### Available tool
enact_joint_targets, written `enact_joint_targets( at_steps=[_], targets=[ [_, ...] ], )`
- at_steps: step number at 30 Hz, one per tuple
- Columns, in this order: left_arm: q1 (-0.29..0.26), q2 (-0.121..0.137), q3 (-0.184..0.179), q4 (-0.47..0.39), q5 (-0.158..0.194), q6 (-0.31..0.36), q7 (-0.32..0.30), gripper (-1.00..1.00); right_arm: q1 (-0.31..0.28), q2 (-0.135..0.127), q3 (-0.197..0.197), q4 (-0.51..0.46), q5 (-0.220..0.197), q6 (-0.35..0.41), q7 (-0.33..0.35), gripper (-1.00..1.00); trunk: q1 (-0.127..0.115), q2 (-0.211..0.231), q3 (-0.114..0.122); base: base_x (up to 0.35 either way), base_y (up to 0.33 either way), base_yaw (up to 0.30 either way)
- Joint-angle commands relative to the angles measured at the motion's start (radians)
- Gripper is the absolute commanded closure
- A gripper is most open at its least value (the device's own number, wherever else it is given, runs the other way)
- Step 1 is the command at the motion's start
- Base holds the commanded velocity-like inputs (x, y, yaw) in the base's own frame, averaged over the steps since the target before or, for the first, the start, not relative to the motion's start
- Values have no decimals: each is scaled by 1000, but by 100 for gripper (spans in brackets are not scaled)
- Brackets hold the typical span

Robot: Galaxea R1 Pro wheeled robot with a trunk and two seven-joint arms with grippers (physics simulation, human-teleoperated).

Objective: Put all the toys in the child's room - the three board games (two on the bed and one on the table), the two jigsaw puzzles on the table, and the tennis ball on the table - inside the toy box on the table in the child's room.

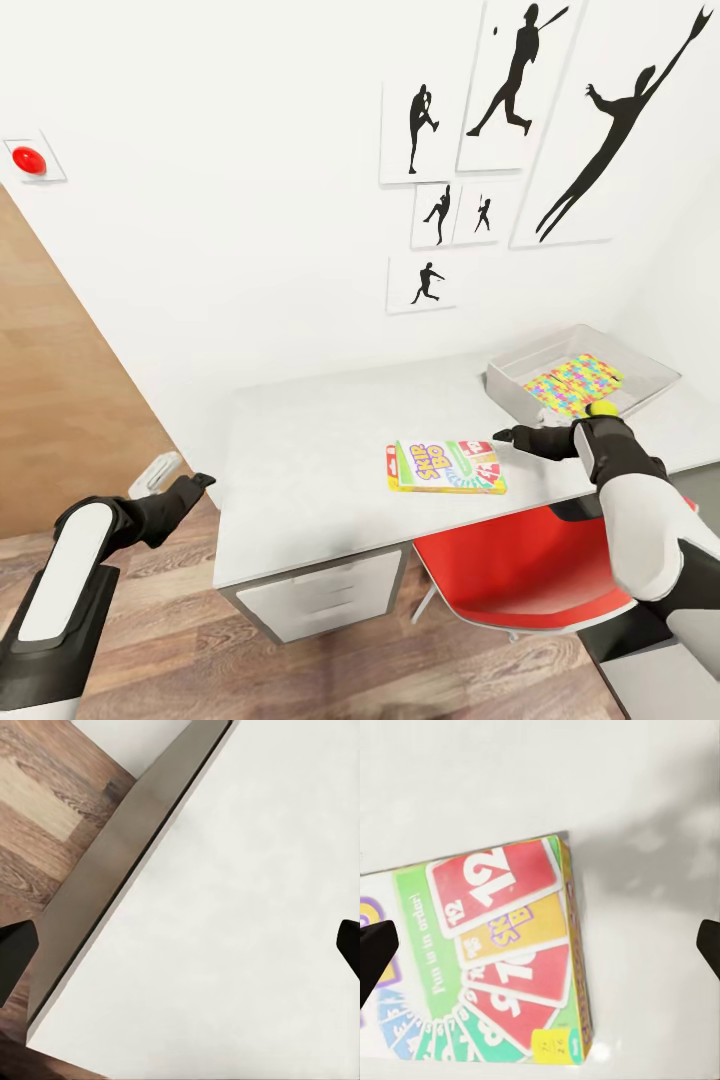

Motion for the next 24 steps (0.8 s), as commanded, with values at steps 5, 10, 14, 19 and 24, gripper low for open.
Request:
enact_joint_targets(
  at_steps=[5,10,14,19,24],
  targets=[
    [-1,-9,1,0,3,6,8,-100,-20,-2,-18,29,-4,22,-1,-100,1,-2,-2,0,0,0],
    [0,-13,1,0,-3,8,8,-100,-43,-4,-23,72,-32,35,-14,-100,1,-2,-2,0,0,0],
    [0,-15,1,2,-6,9,7,-100,-57,-4,-26,104,-73,41,-41,-100,1,-2,-2,0,0,0],
    [0,-16,2,4,-7,10,5,-100,-64,-1,-27,125,-133,44,-74,-100,1,-2,-2,0,0,0],
    [0,-17,2,7,-8,10,4,-100,-66,2,-25,130,-162,44,-85,-100,1,-2,-2,0,0,0]
  ],
)
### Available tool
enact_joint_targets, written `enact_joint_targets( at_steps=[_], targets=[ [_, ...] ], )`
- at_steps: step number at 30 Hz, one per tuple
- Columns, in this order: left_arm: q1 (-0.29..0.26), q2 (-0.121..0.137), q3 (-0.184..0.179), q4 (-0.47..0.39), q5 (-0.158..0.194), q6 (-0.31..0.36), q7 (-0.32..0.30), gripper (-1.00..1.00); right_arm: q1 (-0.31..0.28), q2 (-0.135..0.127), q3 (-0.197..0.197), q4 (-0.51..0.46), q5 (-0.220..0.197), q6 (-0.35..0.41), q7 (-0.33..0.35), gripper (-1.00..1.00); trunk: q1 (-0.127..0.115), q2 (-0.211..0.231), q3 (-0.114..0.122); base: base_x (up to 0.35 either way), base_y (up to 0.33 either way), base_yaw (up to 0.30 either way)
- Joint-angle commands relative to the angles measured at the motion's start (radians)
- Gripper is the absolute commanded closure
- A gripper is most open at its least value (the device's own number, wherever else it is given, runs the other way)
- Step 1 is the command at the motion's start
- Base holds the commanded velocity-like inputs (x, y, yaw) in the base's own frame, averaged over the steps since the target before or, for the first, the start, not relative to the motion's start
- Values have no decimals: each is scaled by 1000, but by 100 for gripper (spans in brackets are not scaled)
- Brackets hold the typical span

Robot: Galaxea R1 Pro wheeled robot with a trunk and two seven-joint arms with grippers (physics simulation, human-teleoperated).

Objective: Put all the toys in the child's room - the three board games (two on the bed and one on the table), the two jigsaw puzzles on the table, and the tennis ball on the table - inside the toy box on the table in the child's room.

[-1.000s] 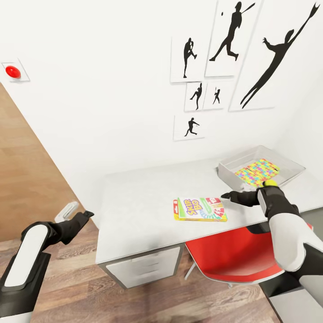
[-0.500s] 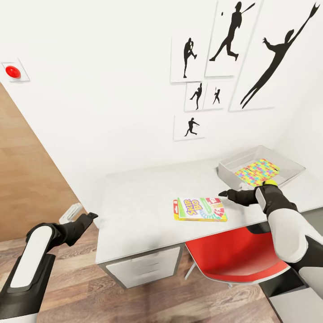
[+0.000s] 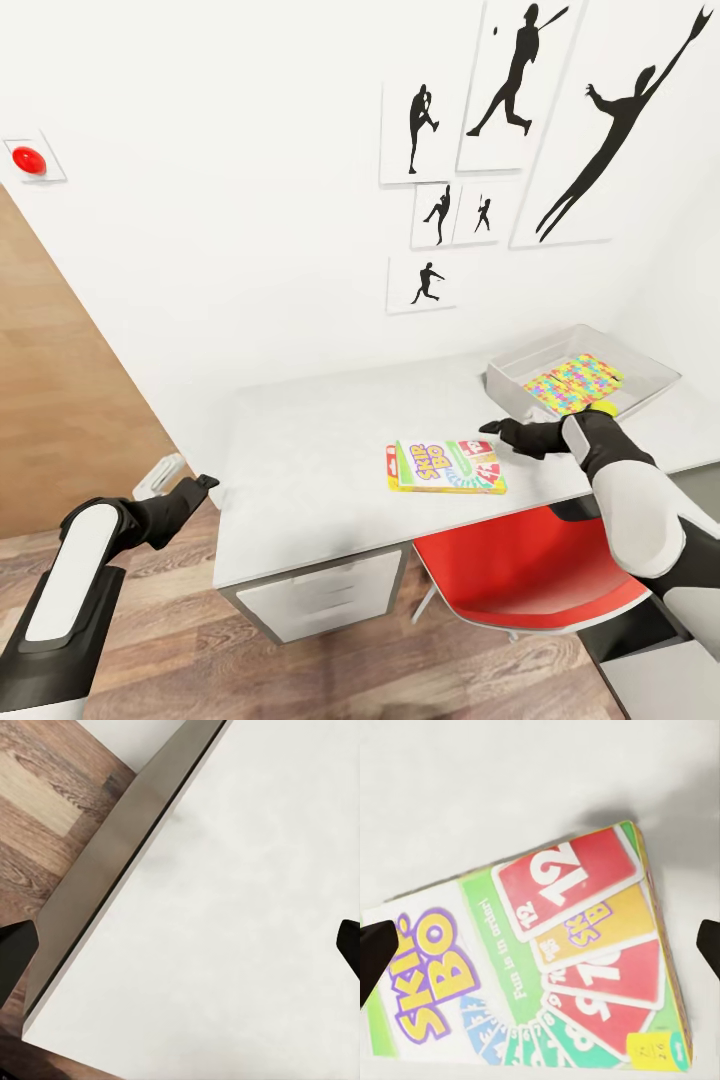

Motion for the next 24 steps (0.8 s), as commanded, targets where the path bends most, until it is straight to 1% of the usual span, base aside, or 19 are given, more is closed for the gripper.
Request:
enact_joint_targets(
  at_steps=[1,10,15,24],
  targets=[
    [-1,0,1,-1,7,4,8,-100,-1,1,-6,0,5,4,4,-100,1,-2,-2,0,0,0],
    [-1,0,2,1,7,4,5,-100,2,7,-3,4,-13,4,-5,-100,1,-2,-2,0,0,0],
    [-1,1,2,1,7,4,5,-100,4,8,-2,4,-16,5,-7,-100,1,-2,-3,0,0,0],
    [0,6,6,1,7,4,3,-100,7,8,-6,5,-20,5,-10,-100,1,-2,-11,0,0,0]
  ],
)
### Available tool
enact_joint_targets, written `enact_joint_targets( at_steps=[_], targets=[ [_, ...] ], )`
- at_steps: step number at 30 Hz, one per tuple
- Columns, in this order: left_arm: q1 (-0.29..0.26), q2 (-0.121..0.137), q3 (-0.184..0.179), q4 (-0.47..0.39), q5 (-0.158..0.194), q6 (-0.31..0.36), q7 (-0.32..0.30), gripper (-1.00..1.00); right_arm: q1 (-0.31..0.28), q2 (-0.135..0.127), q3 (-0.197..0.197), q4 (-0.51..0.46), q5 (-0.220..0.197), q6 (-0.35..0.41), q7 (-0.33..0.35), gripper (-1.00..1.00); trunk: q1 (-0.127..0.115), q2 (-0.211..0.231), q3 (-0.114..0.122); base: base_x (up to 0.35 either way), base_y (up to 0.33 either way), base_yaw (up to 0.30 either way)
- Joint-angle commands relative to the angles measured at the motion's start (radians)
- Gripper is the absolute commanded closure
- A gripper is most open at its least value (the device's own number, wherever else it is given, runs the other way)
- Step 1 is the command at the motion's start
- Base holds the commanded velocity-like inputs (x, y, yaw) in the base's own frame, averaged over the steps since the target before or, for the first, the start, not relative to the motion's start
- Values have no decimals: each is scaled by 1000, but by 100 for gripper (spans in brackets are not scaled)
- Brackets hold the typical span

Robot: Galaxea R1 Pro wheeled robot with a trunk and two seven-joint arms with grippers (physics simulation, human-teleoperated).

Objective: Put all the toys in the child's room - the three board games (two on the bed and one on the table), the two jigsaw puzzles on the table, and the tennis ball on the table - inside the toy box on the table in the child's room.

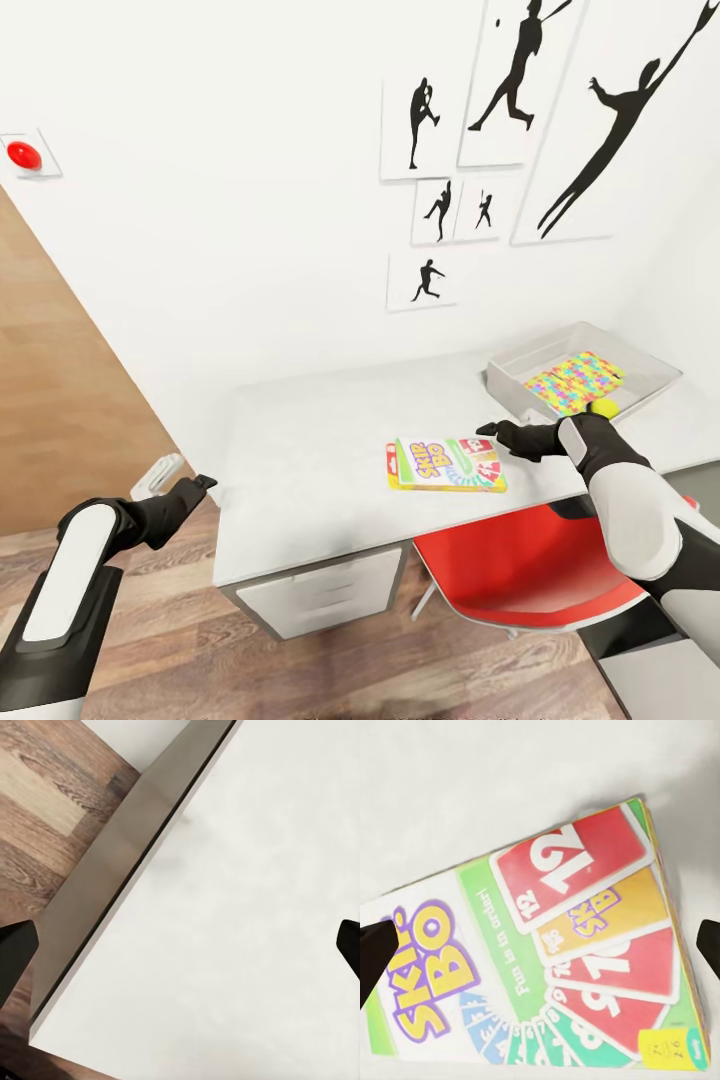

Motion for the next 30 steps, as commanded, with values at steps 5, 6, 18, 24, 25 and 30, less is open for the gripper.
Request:
enact_joint_targets(
  at_steps=[5,6,18,24,25,30],
  targets=[
    [0,3,4,-1,8,4,8,-100,-1,0,-8,-1,10,4,6,-100,1,-2,-9,0,0,0],
    [0,4,5,-1,8,4,8,-100,-1,0,-9,-1,10,4,6,-100,1,-2,-10,0,0,0],
    [1,6,7,0,9,3,9,-100,0,-2,-10,-2,10,4,7,-100,1,-2,-29,0,0,0],
    [1,7,7,0,9,3,10,-100,0,-4,-10,-2,10,5,7,-100,1,-2,-39,0,0,0],
    [1,7,7,0,9,3,10,-100,0,-4,-10,-2,9,5,8,-100,1,-2,-40,0,0,0],
    [1,7,7,0,10,3,10,-100,0,-2,-10,-2,9,5,8,-100,1,-2,-49,0,0,0]
  ],
)
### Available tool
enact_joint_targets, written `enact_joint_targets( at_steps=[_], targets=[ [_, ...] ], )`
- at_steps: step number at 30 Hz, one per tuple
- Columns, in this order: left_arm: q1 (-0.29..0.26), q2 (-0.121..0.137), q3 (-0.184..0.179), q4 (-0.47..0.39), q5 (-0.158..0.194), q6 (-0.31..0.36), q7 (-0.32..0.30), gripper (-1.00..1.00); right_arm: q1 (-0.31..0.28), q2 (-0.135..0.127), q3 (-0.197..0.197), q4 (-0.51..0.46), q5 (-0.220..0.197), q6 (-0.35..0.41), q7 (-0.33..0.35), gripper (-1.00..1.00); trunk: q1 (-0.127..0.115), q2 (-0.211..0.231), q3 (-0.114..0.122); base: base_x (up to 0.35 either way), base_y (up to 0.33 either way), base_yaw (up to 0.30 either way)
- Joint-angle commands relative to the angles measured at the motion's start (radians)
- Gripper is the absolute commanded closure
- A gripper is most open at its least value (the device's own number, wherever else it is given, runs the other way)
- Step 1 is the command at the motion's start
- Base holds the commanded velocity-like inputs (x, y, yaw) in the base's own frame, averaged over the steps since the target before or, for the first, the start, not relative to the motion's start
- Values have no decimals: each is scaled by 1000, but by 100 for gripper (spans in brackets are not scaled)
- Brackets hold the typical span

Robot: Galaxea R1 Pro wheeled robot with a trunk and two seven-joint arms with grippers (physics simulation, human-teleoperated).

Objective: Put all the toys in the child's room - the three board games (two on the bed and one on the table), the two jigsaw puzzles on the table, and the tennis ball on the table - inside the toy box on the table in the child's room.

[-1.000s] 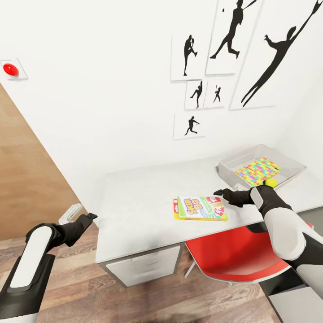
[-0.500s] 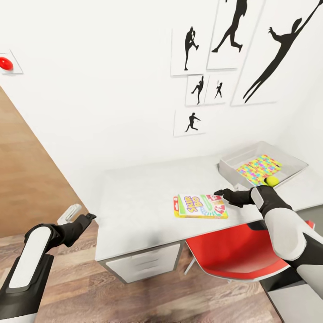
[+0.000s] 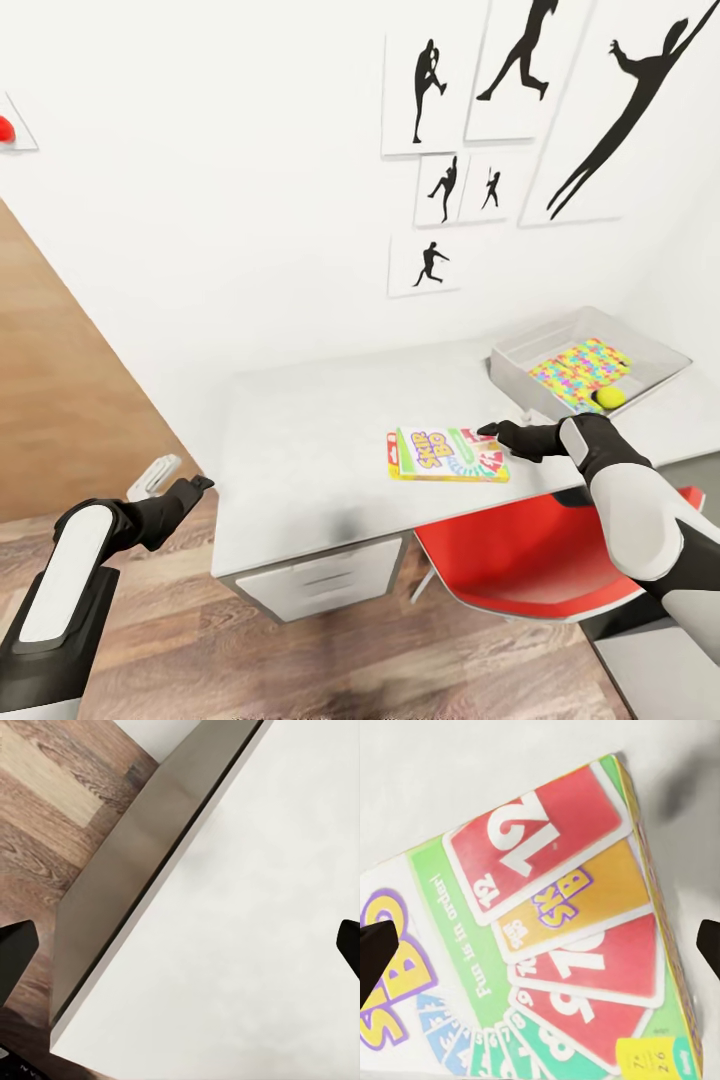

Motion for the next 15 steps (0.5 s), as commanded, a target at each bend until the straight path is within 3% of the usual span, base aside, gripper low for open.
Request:
enact_joint_targets(
  at_steps=[1,15],
  targets=[
    [-1,0,1,-1,7,4,8,-100,-1,1,-7,-1,11,4,7,-100,1,-2,-3,0,0,0],
    [-1,0,1,-1,7,4,8,-100,0,4,-5,-1,12,7,10,-100,1,-2,-26,0,0,0]
  ],
)
